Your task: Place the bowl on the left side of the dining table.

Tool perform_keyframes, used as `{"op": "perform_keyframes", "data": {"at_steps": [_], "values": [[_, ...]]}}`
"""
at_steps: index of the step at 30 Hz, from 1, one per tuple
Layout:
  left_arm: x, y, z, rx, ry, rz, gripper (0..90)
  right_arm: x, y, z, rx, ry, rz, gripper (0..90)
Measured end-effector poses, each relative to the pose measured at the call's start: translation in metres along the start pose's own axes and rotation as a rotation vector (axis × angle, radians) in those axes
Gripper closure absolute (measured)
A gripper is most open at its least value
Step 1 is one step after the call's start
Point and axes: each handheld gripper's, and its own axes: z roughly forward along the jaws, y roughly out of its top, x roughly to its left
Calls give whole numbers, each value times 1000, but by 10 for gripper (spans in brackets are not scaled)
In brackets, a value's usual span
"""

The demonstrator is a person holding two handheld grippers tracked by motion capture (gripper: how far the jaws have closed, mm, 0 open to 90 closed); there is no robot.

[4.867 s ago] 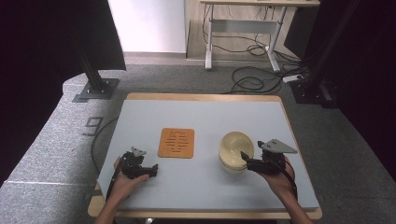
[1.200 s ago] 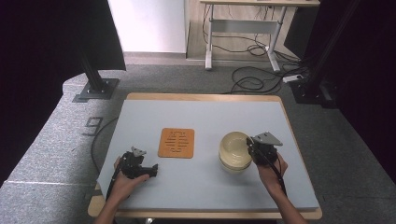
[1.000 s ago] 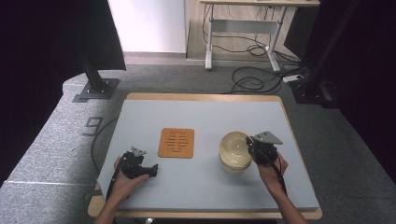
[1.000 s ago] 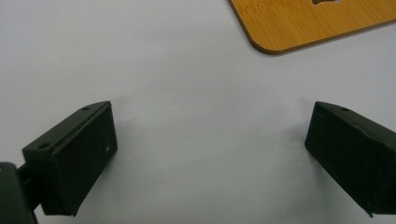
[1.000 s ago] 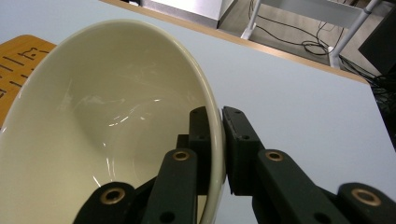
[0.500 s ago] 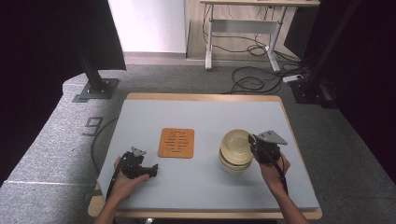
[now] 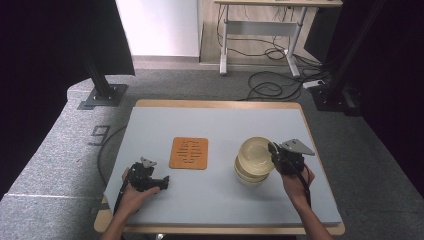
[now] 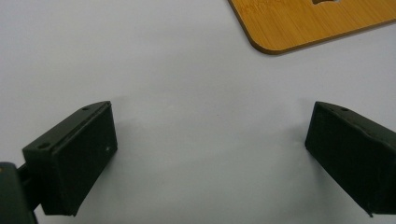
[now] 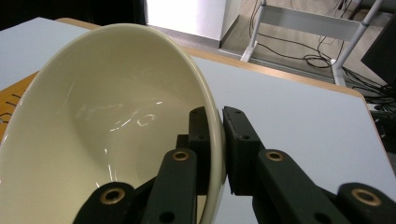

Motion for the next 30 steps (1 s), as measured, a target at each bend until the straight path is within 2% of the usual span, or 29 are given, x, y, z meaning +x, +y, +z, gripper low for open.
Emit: {"op": "perform_keyframes", "data": {"at_steps": [30], "values": [[0, 0, 0, 1, 0, 1, 22, 13, 9, -8, -31, 50, -29, 820]]}}
